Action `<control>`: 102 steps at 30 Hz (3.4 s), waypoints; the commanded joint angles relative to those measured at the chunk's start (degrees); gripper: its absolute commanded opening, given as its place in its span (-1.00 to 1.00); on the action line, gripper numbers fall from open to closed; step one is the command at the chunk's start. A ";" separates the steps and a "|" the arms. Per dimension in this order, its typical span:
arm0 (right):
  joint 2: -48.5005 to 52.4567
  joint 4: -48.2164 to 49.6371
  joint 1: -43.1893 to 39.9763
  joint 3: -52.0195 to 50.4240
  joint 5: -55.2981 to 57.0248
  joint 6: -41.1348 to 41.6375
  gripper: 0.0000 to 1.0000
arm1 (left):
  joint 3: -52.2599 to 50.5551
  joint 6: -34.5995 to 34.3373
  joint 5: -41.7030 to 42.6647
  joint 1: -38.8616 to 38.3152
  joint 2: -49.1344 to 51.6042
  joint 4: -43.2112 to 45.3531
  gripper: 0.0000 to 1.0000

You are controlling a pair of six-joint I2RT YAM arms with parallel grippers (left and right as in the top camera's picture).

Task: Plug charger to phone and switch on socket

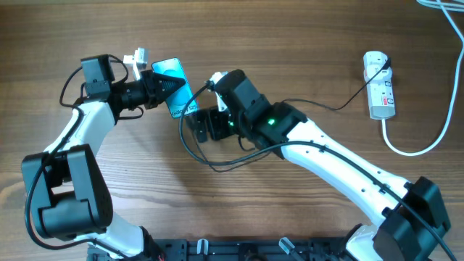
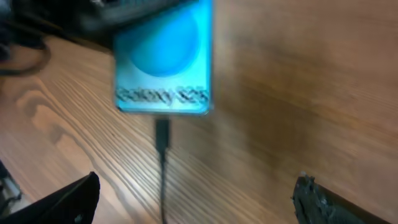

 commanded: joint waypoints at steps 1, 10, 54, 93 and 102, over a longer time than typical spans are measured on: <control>0.02 -2.32 0.22 0.68 -0.59 -0.28 0.99 | -0.15 -0.13 2.40 -0.46 0.33 0.09 -0.92; 4.37 -5.68 3.30 0.68 -4.70 1.75 0.55 | -0.15 -0.13 2.38 -3.85 0.33 0.37 -0.92; 4.90 5.25 -4.46 0.70 -7.45 2.40 1.00 | -0.15 3.13 1.27 -5.09 0.33 0.74 -0.92; 9.55 15.52 -17.94 0.68 -49.79 -4.87 -0.91 | -0.15 -5.90 21.62 -8.98 0.33 22.56 0.41; 10.23 1.14 -19.80 0.68 -42.07 -12.90 -0.91 | -0.15 -5.90 20.20 2.23 0.33 23.43 1.00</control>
